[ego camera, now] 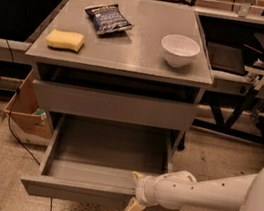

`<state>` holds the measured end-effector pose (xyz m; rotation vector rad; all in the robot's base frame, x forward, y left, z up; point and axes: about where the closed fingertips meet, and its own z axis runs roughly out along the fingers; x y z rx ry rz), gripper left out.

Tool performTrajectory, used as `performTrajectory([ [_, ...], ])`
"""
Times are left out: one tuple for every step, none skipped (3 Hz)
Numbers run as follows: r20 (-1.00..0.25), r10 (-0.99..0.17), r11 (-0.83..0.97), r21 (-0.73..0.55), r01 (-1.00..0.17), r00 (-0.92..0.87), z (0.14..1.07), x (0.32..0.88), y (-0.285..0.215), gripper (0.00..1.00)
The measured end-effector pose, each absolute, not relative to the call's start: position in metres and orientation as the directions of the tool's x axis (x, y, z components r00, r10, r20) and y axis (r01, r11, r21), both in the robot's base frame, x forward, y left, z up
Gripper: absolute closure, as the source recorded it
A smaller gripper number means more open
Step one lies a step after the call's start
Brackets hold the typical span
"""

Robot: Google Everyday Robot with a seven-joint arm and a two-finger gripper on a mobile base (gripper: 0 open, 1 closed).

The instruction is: Close middle drawer

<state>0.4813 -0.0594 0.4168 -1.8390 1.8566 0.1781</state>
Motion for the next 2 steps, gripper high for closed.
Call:
performTrajectory([
  [-0.443,-0.895,0.071,-0.26,-0.963,0.054,0.417,0.481,-0.059,0.0],
  [-0.425,-0.903,0.067,-0.274,-0.959,0.059,0.437,0.482,-0.065,0.0],
])
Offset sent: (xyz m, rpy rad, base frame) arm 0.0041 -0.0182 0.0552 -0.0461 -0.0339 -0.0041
